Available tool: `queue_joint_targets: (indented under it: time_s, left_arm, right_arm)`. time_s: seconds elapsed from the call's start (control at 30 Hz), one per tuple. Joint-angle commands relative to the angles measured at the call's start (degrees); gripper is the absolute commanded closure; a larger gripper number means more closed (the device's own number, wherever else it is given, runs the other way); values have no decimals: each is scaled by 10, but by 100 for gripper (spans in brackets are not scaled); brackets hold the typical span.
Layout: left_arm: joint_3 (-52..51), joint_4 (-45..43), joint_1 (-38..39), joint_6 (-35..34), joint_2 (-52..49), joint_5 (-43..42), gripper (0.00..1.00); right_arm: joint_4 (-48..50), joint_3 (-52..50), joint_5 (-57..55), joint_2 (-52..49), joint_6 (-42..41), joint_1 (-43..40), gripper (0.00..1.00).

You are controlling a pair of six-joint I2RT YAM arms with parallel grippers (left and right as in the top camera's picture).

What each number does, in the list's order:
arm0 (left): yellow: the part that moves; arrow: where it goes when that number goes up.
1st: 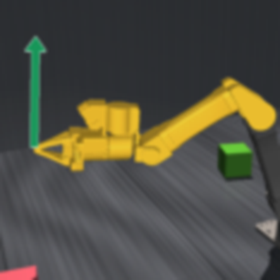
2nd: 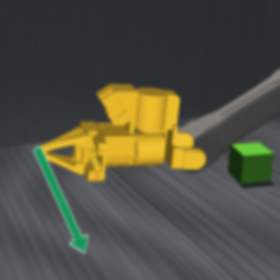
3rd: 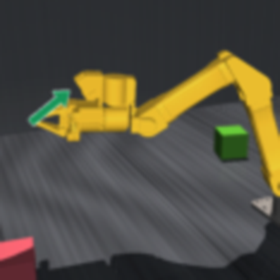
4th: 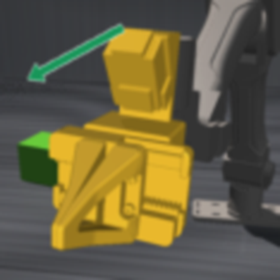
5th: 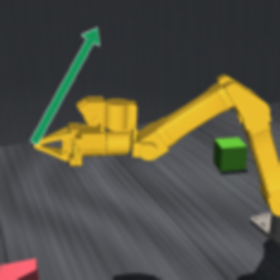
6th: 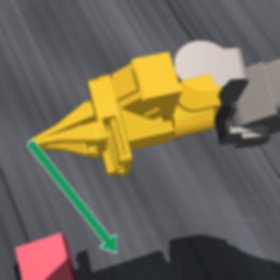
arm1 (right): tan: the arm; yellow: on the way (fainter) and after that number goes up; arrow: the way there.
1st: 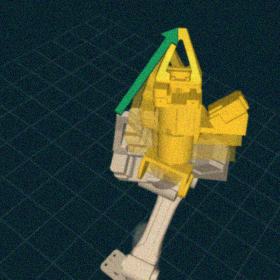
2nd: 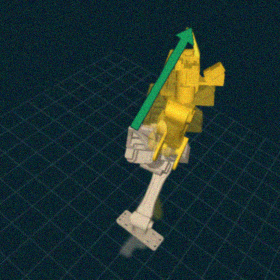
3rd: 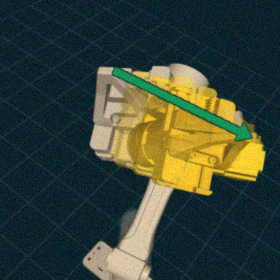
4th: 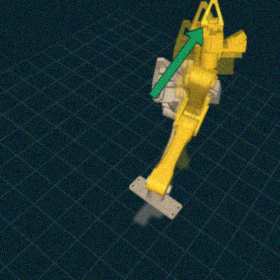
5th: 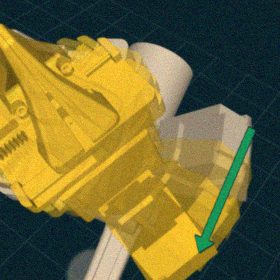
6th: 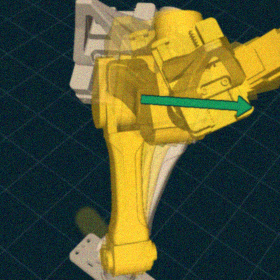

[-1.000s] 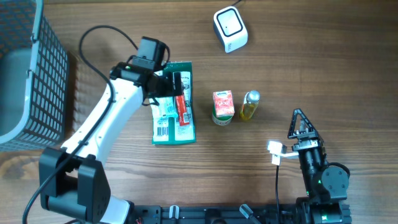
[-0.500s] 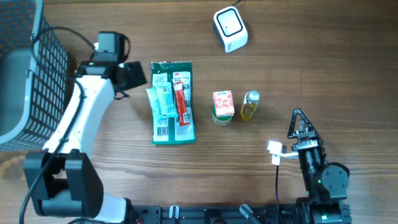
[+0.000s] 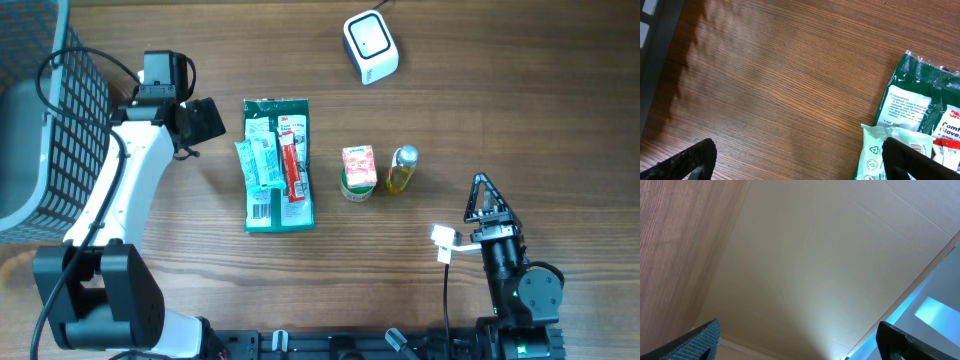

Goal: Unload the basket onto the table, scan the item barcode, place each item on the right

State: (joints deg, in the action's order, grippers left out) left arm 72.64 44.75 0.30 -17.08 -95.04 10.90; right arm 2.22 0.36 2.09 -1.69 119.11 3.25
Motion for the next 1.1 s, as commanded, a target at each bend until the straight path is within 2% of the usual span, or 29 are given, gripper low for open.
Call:
queue_joint_targets:
  time_s: [0.0, 0.37, 0.57, 0.77, 0.8, 0.9, 1.07]
  left_arm:
    - [-4, 0, -2, -1, -5, 7, 0]
    - [-4, 0, -2, -1, -5, 7, 0]
    - [-4, 0, -2, -1, -5, 7, 0]
    - [-4, 0, -2, -1, -5, 7, 0]
    - [-4, 0, -2, -1, -5, 7, 0]
    - [-4, 0, -2, -1, -5, 7, 0]
    - [-4, 0, -2, -1, -5, 7, 0]
  right_arm:
    - [-16, 0, 14, -3, 25, 2, 0]
    - [5, 0, 115, -7, 25, 2, 0]
    - [179, 0, 210, -7, 24, 2, 0]
    - [242, 0, 324, -7, 23, 2, 0]
    - [251, 0, 335, -7, 5, 2, 0]
    - [274, 0, 332, -7, -118, 2, 0]
    - [265, 0, 256, -7, -343, 2, 0]
